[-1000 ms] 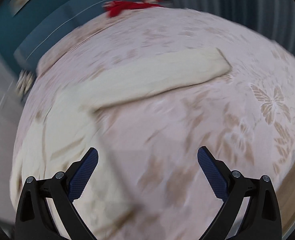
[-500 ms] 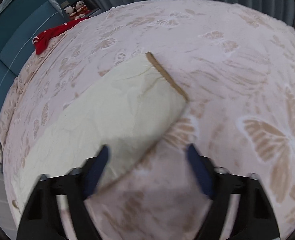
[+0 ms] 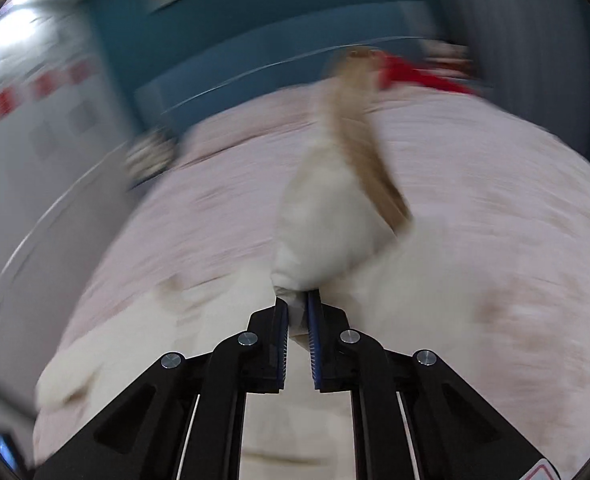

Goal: Fold large clothes

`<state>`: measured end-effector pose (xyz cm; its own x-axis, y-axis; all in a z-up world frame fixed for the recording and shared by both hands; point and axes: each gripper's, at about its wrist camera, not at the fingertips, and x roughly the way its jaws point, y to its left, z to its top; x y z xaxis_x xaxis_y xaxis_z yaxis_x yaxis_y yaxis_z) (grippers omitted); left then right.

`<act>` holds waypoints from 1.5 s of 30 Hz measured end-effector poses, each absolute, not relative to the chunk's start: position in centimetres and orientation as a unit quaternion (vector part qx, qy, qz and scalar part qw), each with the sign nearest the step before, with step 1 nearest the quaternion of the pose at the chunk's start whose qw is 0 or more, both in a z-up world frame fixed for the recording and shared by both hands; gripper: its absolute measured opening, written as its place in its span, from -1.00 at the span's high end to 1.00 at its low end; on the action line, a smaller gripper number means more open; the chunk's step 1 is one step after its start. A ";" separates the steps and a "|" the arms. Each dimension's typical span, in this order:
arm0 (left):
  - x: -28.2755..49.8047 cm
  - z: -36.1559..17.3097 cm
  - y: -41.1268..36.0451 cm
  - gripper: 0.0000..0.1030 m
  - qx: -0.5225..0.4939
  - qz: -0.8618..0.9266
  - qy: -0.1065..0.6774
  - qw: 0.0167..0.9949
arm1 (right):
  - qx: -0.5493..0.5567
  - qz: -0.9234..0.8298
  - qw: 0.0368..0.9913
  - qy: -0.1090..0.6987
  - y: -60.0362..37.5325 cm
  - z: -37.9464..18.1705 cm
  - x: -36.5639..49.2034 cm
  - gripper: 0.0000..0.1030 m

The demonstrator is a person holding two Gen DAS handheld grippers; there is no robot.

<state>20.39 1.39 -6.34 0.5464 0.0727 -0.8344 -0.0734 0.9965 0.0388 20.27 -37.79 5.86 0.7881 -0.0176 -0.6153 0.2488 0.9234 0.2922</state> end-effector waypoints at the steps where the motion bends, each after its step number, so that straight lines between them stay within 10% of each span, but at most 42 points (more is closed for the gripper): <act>1: 20.5 -6.2 1.7 -0.90 -0.007 0.042 0.474 0.880 | 0.170 -0.034 0.929 0.326 -34.3 5.6 21.6 0.81; 11: 23.9 -5.8 5.9 -0.90 -0.100 -0.009 0.486 0.868 | 0.142 0.105 0.903 0.392 -19.4 -2.0 22.6 -0.19; 21: 32.1 -12.1 2.3 -0.88 -0.210 -0.057 0.530 0.819 | 0.288 -0.093 0.860 0.412 -35.2 -8.3 16.8 -0.26; 25: 33.8 -13.7 1.4 -0.17 -0.227 -0.057 0.541 0.808 | 0.336 -0.132 0.839 0.407 -39.7 -10.4 18.2 -0.26; 29: 34.9 -13.9 0.6 0.81 -0.211 -0.063 0.548 0.807 | 0.359 -0.133 0.825 0.415 -41.2 -11.7 20.7 0.52; 36: 33.5 -7.2 0.6 0.89 -0.162 -0.095 0.450 0.873 | 0.282 -0.118 0.894 0.329 -38.9 -5.5 20.0 0.84; 45: 33.1 -15.8 -0.5 0.87 -0.088 -0.048 0.513 0.853 | 0.243 -0.152 0.854 0.433 -38.3 -13.6 21.7 0.83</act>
